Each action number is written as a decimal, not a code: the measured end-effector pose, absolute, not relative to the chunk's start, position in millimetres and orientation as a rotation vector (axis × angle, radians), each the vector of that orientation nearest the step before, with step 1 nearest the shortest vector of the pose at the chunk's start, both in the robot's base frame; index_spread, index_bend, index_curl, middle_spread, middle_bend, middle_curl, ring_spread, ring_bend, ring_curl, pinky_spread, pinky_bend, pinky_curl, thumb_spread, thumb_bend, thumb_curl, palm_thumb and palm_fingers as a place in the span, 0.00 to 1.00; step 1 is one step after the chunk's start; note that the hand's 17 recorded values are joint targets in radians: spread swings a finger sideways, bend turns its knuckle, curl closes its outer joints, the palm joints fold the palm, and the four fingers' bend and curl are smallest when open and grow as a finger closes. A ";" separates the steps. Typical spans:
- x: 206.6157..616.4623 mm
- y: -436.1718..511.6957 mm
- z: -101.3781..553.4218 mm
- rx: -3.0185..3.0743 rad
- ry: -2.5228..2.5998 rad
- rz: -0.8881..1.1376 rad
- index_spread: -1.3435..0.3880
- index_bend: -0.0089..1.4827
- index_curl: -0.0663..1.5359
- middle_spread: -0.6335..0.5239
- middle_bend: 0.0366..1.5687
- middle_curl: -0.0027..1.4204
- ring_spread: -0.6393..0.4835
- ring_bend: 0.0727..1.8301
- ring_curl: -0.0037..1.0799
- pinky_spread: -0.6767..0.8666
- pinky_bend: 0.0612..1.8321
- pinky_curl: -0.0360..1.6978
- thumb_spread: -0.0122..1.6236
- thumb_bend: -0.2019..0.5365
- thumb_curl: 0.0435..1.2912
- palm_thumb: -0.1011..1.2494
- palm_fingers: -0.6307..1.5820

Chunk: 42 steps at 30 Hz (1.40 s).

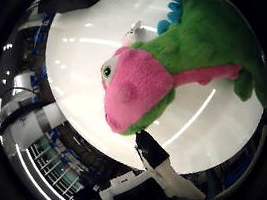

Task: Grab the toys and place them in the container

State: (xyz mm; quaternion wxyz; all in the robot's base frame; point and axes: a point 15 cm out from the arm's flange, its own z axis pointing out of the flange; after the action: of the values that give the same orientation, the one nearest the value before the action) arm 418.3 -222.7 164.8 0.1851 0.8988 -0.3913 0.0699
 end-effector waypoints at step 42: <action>356.4 -243.2 232.5 2.485 -1.214 -0.170 0.64 0.70 0.56 0.42 0.84 0.54 0.37 0.73 0.64 0.27 0.71 0.45 0.64 0.27 0.34 0.76 0.80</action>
State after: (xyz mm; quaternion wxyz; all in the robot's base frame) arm 356.4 -243.2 232.5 0.1841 0.8815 -0.4305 -0.0603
